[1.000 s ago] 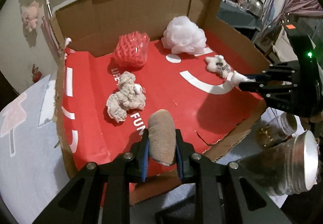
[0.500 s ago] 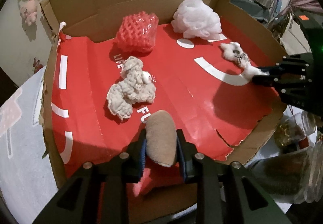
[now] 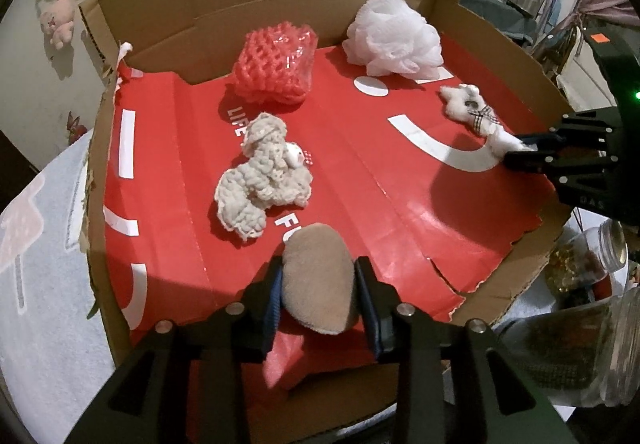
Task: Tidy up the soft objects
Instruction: 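Open both tools to drop the sponge and cotton roll into the box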
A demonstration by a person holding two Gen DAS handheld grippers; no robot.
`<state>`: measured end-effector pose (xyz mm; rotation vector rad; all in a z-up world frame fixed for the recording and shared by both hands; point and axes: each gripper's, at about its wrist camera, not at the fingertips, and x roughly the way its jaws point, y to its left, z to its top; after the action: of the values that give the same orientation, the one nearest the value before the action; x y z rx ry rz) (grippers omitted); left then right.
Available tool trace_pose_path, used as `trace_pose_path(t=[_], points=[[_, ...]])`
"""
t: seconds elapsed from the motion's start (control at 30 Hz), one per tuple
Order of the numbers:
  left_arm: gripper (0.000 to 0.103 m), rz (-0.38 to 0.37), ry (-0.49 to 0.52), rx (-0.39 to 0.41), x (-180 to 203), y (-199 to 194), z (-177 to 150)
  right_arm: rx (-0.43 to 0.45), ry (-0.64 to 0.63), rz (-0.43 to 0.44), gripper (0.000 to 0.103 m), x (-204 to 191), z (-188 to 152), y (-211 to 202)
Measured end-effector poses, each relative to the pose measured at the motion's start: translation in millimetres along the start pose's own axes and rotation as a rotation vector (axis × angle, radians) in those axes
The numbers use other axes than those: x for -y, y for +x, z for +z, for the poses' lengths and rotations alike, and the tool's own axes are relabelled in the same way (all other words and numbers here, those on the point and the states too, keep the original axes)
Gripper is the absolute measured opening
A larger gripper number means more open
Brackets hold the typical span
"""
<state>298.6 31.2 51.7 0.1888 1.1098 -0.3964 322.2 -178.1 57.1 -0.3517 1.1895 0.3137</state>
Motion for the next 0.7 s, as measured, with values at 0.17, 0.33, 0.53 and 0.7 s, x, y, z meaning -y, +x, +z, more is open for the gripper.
trace_pose_path(t=[0.17,0.33,0.53,0.7], points=[[0.047,0.001,0.001,0.009,0.9,-1.8,-0.3,-0.01,-0.001,0.0,0.02,1.8,-1.2,1.9],[0.052,-0.001,0.0,0.021,3.0,-4.5,-0.4,-0.015,0.014,0.011,0.021,1.4,-1.1,4.1],[0.065,-0.016,0.0,0.055,6.7,-11.9,0.5,-0.014,0.015,0.021,0.028,0.9,-1.6,3.3],[0.071,-0.025,0.002,0.085,7.6,-20.6,-0.7,0.011,0.004,0.053,0.057,-7.0,-2.5,-5.5]])
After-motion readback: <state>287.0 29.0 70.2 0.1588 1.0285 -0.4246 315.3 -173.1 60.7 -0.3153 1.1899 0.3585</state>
